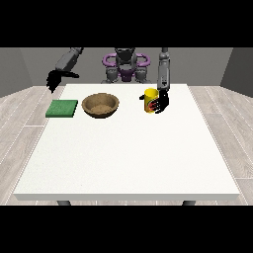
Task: Pick the cup and pour the ball into the bowl, then pick the bowl and place it on the pad
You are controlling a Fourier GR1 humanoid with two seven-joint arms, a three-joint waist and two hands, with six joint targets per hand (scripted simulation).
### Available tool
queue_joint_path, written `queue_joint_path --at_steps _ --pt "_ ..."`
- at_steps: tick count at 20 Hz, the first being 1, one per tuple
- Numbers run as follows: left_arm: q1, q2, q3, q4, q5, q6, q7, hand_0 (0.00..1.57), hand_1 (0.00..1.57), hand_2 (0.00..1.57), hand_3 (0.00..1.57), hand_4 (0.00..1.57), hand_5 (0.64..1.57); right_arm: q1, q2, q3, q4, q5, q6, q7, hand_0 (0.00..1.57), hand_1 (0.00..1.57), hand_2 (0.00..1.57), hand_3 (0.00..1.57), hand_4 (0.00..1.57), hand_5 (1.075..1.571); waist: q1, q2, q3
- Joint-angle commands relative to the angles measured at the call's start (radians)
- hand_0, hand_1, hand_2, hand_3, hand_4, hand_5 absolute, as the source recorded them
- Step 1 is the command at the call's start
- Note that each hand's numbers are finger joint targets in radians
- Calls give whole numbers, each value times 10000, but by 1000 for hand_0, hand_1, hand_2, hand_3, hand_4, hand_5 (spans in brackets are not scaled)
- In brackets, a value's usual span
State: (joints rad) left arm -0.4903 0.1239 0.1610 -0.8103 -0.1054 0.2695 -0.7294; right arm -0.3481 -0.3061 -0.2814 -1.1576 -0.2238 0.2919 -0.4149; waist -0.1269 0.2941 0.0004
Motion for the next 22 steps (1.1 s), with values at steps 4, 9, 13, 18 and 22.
queue_joint_path --at_steps 4,9,13,18,22 --pt "-151 -299 -9 967 -1046 2388 -472 1331 1331 1571 1571 864 1509 143 -751 -280 21 -366 992 -179 0 0 0 0 0 1557 -852 257 -8" --pt "-622 -298 -558 1027 -1793 2981 397 1356 1356 1571 1571 913 1511 -268 -1354 -861 1163 -658 1069 207 0 0 0 0 0 1555 -251 -452 0" --pt "-852 -247 -1723 526 -3199 3384 2511 1373 1373 1571 1571 1016 1532 -150 -1719 -1010 2295 -467 1091 439 0 0 56 0 0 1558 390 -2043 20" --pt "-1096 -459 -3054 190 -4744 3060 4455 1397 1397 1571 1571 1091 1571 718 -1437 -993 3377 60 829 -496 0 0 0 0 0 1560 1202 -2990 15" --pt "-1602 -813 -4115 412 -6622 3641 6242 1367 1367 1571 1571 1114 1566 815 -1719 -1298 4111 -4 915 -768 0 0 0 0 0 1558 1621 -3184 25"
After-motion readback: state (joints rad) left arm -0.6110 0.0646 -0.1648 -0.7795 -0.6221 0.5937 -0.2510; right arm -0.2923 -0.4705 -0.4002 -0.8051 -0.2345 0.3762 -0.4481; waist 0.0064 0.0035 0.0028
